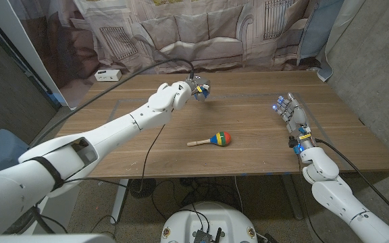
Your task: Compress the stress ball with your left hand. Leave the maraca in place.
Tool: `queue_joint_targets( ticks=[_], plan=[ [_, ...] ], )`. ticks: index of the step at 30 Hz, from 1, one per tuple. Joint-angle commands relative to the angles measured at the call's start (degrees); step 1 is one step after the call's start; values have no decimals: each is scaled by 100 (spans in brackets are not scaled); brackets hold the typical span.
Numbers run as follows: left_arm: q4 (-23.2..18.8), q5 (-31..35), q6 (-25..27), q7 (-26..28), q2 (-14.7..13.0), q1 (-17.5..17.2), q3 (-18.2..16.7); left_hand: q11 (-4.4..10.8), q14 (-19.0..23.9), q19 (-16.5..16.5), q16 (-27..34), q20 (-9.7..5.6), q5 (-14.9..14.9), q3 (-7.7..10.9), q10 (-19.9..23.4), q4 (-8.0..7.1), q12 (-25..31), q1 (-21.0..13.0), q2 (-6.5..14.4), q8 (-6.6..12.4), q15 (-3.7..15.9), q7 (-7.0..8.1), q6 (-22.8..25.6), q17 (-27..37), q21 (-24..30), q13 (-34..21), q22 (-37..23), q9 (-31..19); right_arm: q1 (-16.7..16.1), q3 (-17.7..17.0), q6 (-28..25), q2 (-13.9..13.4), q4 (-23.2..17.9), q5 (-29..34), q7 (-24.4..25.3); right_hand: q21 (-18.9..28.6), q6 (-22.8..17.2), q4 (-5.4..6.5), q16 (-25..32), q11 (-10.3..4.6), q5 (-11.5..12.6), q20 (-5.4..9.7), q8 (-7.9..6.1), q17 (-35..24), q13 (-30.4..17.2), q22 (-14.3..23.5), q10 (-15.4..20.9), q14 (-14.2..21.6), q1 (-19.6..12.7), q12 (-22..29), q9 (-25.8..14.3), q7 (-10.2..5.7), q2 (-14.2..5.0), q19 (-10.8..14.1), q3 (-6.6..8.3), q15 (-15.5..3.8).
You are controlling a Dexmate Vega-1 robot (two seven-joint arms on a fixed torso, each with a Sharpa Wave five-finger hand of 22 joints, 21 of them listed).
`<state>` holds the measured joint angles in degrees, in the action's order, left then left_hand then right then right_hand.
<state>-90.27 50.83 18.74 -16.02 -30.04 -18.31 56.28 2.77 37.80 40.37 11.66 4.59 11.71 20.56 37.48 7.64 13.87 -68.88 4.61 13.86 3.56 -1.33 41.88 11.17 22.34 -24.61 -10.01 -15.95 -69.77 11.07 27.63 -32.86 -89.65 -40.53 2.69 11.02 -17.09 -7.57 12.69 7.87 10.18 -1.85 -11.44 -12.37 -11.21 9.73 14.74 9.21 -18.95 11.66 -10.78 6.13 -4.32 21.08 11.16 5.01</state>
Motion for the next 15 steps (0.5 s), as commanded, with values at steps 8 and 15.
queue_joint_targets(
  ticks=[8, 15],
  plan=[
    [76, -98, -62, 109, 25, 22, 2, -41, 171, 381, 81, -55, 102, 242, 75, 244, 42, -505, 162, -19, 49, -51, 56, 20, 102, -48, -50, 20, 5, 5, 20, 0, -2, 21, 5, 12, -34, -13, -21, 17, -11, -14, 8, -29, -17, 20, 37, 53, -39, -4, -17, -26, 30, 11, -21, 0],
    [106, -166, -92, 92, 42, 47, 1, -99, 374, 619, 172, -162, 121, 363, 142, 298, 67, -757, 237, -3, 94, -94, 116, 71, 217, -71, -70, 5, 11, 7, 30, 5, -15, 50, 32, 12, -38, -12, -22, 17, -12, -14, 7, -29, -17, 20, 38, 54, -34, -4, -17, -28, 36, 9, -25, 3]
  ],
)
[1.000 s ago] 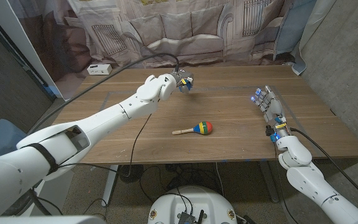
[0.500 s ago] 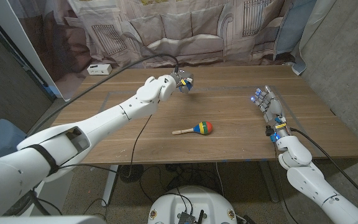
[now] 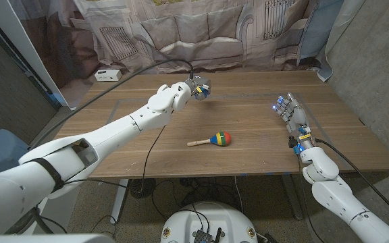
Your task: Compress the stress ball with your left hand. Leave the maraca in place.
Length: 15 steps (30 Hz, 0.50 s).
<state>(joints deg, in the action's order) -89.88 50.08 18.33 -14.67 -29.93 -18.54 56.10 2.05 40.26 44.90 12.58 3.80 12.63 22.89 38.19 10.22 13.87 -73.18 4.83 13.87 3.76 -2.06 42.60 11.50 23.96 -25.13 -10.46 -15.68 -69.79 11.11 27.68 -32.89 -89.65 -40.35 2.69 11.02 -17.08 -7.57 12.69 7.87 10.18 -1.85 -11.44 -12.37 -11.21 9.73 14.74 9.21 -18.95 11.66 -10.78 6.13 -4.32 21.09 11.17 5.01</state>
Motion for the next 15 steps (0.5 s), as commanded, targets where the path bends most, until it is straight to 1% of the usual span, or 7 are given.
queue_joint_targets(
  ticks=[1, 6, 11, 13, 15],
  plan=[
    [73, -104, -58, -38, 34, 71, 16, -44, 132, 184, 78, -79, 34, 160, 89, 46, 73, -384, 222, 4, 70, -35, 62, 44, 69, -23, -28, -29, 16, 5, 32, 7, -9, 42, 27, 12, -38, -12, -22, 18, -12, -14, 7, -29, -16, 20, 39, 53, -34, -4, -17, -30, 36, 9, -26, -1],
    [100, -175, -62, -5, 56, 60, 6, -42, 276, 280, 126, -164, 51, 263, 192, 60, 112, -615, 226, 75, 118, -49, 232, 75, 142, -46, -41, -67, 19, 10, 38, 20, -4, 45, 37, 12, -39, -10, -22, 14, -12, -16, 8, -30, -16, 20, 44, 54, -31, -2, -17, -31, 34, 8, -27, 1],
    [139, -252, -63, 32, 86, 52, 5, -59, 472, 368, 182, -247, 69, 355, 422, 47, 206, -811, 229, 143, 124, -70, 388, 98, 229, -85, -56, -122, 11, 4, 36, 33, -15, 36, 61, 13, -41, -10, -21, 20, -12, -16, 7, -30, -16, 21, 47, 57, -31, -2, -17, -24, 34, 8, -28, 4],
    [155, -274, -62, 28, 99, 58, 14, -58, 547, 386, 196, -276, 77, 398, 478, 41, 230, -896, 233, 220, 120, -106, 570, 107, 268, -104, -62, -160, 10, 7, 43, 31, -9, 46, 57, 13, -43, -10, -22, 19, -12, -17, 6, -30, -16, 21, 47, 56, -31, -1, -17, -22, 33, 7, -28, 3],
    [167, -318, -70, 25, 109, 59, 14, -63, 623, 448, 213, -327, 82, 434, 571, 39, 269, -973, 237, 263, 156, -84, 667, 114, 322, -125, -65, -195, 4, 5, 40, 33, -14, 42, 64, 13, -43, -10, -19, 20, -12, -17, 7, -30, -16, 21, 47, 62, -31, -2, -17, -22, 33, 7, -28, 1]
  ],
)
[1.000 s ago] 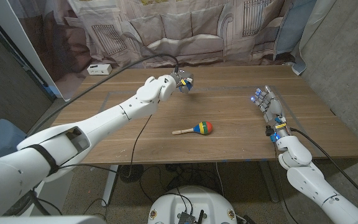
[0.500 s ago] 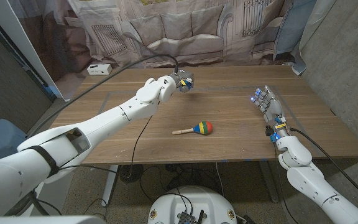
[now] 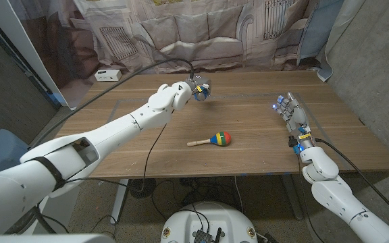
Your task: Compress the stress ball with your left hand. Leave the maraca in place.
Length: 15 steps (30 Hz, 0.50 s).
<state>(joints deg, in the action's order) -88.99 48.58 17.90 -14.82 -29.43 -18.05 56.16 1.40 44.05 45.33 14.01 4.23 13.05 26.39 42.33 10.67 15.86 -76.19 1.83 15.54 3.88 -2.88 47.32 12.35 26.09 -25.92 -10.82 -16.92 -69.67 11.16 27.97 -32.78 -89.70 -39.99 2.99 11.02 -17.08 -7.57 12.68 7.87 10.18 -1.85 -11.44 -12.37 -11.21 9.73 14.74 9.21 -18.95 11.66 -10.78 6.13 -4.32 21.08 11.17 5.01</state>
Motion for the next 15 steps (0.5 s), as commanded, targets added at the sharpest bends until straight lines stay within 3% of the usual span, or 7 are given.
queue_joint_targets(
  ticks=[1, 6, 15],
  plan=[
    [87, -192, -35, 30, 63, 15, 9, 5, 317, 434, 91, -400, 42, 97, 198, -11, 86, -698, 533, 115, 137, -13, 236, 30, 133, -56, -28, -88, -11, -3, 8, 29, -15, -6, 41, 13, -43, -10, -21, 15, -12, -18, 7, -30, -16, 21, 47, 58, -32, -2, -17, -22, 32, 8, -28, 2],
    [121, -256, -44, 19, 84, 38, 28, -7, 584, 645, 135, -548, 43, 160, 427, -25, 173, -829, 494, 227, 229, -74, 478, 24, 306, -119, -23, -196, -37, -18, 13, 36, -30, -15, 68, 13, -39, -9, -21, 12, -12, -18, 9, -30, -16, 21, 51, 59, -32, 0, -17, -20, 31, 7, -28, 7],
    [120, -302, 29, 70, 109, 27, 53, 52, 917, 886, 229, -655, 29, 198, 764, -50, 275, -921, 487, 407, 353, -92, 822, 66, 512, -197, -5, -338, -94, -42, 8, 26, -71, -19, 100, 14, -48, -10, -21, 18, -12, -19, 6, -30, -16, 21, 50, 61, -32, -2, -17, -21, 33, 7, -30, 6]
  ],
)
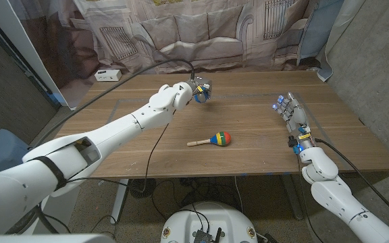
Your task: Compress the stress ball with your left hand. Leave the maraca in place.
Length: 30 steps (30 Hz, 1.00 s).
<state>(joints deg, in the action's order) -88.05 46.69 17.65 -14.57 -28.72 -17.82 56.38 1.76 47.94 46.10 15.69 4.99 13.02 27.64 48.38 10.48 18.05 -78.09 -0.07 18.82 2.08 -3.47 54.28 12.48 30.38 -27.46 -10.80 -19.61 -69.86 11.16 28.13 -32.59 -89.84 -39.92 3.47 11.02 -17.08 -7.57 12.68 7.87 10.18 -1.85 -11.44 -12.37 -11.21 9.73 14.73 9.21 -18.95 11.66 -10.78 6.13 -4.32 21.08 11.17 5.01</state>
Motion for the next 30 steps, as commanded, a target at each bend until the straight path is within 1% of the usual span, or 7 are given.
queue_joint_targets(
  ticks=[1, 5, 12, 19, 23, 26, 30],
  plan=[
    [26, -114, 59, 38, 39, 8, 40, 20, 556, 825, 69, -737, 31, 78, 174, -28, 56, -746, 673, 109, 543, -29, 174, 59, 103, -54, -6, -88, -75, -37, 6, -6, -45, -2, 34, 14, -51, -10, -22, 14, -11, -21, 5, -30, -16, 21, 53, 59, -32, -1, -17, -18, 32, 6, -30, 5],
    [17, -122, 80, 20, 37, 16, 60, 72, 627, 886, 92, -755, 28, 84, 249, -34, 74, -764, 673, 166, 551, -30, 261, 74, 155, -77, 0, -128, -95, -45, 7, -4, -55, -9, 43, 14, -51, -9, -21, 20, -11, -19, 5, -31, -16, 21, 52, 62, -32, -2, -16, -20, 32, 7, -31, 9],
    [-8, -87, 147, 7, 31, 21, 98, 64, 666, 907, 97, -759, 26, 94, 294, -38, 79, -779, 672, 203, 548, -8, 298, 84, 192, -103, 4, -166, -114, -56, 2, -15, -66, -16, 36, 14, -52, -9, -22, 23, -11, -19, 6, -31, -16, 21, 51, 61, -31, -2, -16, -20, 31, 6, -32, 4],
    [-38, -67, 206, 192, 28, -47, 68, 87, 642, 753, 70, -683, 26, 98, 286, -75, 58, -748, 687, 203, 507, -9, 287, 90, 178, -135, 2, -172, -143, -75, -12, -25, -95, -33, 45, 15, -50, -9, -22, 26, -11, -19, 7, -31, -16, 21, 57, 64, -32, -1, -16, -18, 31, 6, -33, 5],
    [-51, -89, 223, 237, 23, -70, 51, 104, 533, 633, -5, -642, 24, 83, 213, -128, 11, -644, 689, 148, 475, -22, 147, 75, 179, -165, -5, -176, -149, -82, -9, -30, -97, -32, 40, 15, -53, -9, -21, 24, -11, -21, 6, -31, -16, 21, 59, 66, -31, 0, -16, -21, 29, 6, -33, 4],
    [-74, -86, 203, 229, 3, -63, 60, 66, 499, 593, -39, -624, 27, 80, 100, -145, -46, -584, 696, 94, 448, -20, 41, 66, 197, -185, -8, -166, -153, -82, 18, -41, -89, -6, 21, 15, -50, -8, -21, 20, -11, -20, 8, -31, -16, 21, 59, 64, -31, -1, -16, -21, 28, 6, -33, 1],
    [-103, -59, 185, 133, -19, -26, 92, 13, 348, 447, -130, -580, 38, 77, -52, -169, -127, -477, 703, 8, 409, -6, -101, 52, 194, -210, -9, -146, -165, -90, 21, -39, -98, -18, 17, 16, -51, -8, -21, 19, -11, -20, 7, -32, -16, 21, 57, 65, -31, -2, -16, -18, 26, 6, -33, -1]
  ],
)
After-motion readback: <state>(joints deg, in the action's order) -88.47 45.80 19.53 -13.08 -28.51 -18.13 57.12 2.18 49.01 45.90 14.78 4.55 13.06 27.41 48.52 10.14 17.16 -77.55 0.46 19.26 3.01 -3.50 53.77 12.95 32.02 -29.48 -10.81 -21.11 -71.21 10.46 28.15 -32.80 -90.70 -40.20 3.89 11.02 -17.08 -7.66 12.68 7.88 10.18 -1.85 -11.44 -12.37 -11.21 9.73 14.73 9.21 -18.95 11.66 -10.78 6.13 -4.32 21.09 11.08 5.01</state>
